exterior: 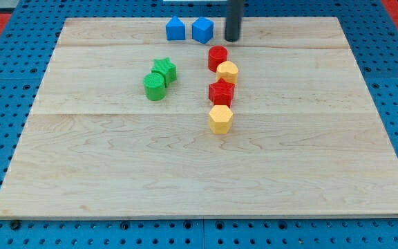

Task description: Place the red circle to top of the yellow heart

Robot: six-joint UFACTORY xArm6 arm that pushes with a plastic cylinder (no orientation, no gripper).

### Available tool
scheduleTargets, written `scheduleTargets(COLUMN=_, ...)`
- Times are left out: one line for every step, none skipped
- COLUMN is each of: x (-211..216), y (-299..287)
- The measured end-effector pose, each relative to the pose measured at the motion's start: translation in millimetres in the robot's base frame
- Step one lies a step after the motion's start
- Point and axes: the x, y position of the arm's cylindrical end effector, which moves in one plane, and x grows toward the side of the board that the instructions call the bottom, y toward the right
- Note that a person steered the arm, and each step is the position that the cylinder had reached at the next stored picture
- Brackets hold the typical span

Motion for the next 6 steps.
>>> scheduleTargets(x=6.2, y=-69.4)
scheduleTargets(x=41.6, y=-71.6)
scheduleTargets(x=65.1, y=-54.2)
scheduleTargets(x=78.3, y=-52.8)
scheduleTargets(x=80.8, y=-39.1)
scheduleTargets(x=80.8, y=-14.0)
